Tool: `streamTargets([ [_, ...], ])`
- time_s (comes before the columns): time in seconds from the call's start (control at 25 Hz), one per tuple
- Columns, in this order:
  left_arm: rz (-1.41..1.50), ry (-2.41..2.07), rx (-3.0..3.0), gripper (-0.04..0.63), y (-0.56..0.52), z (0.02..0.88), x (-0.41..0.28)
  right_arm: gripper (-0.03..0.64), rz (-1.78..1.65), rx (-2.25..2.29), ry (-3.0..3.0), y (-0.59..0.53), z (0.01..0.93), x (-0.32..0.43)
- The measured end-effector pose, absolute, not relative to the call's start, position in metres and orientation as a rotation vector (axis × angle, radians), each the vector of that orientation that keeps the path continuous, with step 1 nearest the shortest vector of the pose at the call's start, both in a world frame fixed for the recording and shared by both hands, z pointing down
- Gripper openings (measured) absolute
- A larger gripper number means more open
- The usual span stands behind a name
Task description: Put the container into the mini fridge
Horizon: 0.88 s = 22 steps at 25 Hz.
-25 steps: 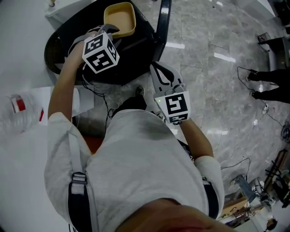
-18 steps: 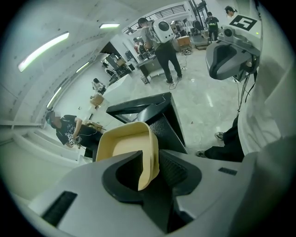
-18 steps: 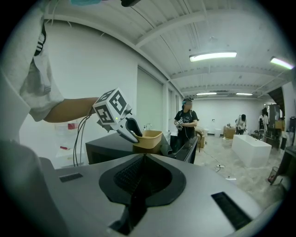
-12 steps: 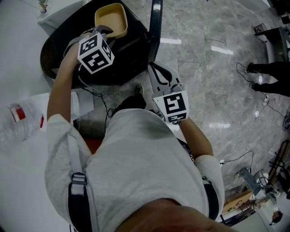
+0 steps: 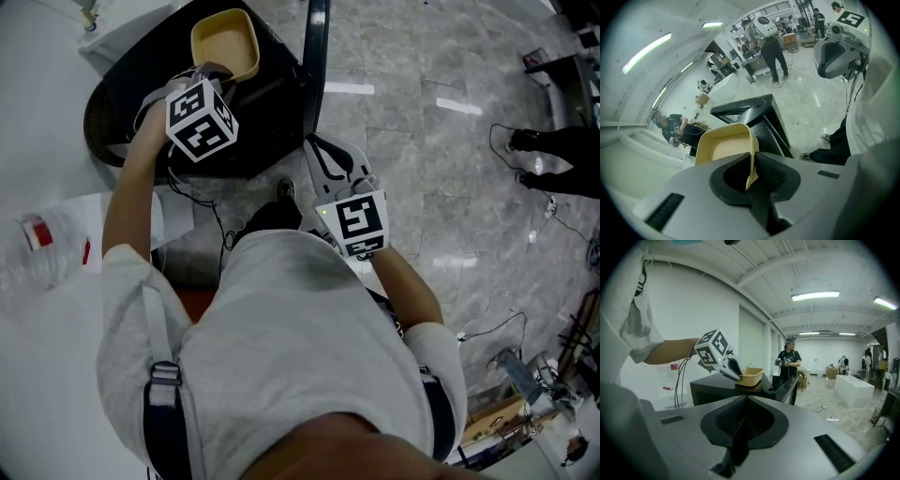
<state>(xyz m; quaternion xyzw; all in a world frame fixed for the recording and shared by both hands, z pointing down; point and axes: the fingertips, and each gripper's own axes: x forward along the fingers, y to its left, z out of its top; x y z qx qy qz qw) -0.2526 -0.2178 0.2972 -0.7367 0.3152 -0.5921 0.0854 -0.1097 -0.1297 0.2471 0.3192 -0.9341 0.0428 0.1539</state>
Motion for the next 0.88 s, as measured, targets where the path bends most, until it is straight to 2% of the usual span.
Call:
streamTargets([
  [0.88,-1.681,1.075,-2.241,0.044,-0.147,0.281,-0.198,0.04,0.046,0.801,-2.665,-0.093,0.249,-0.091],
])
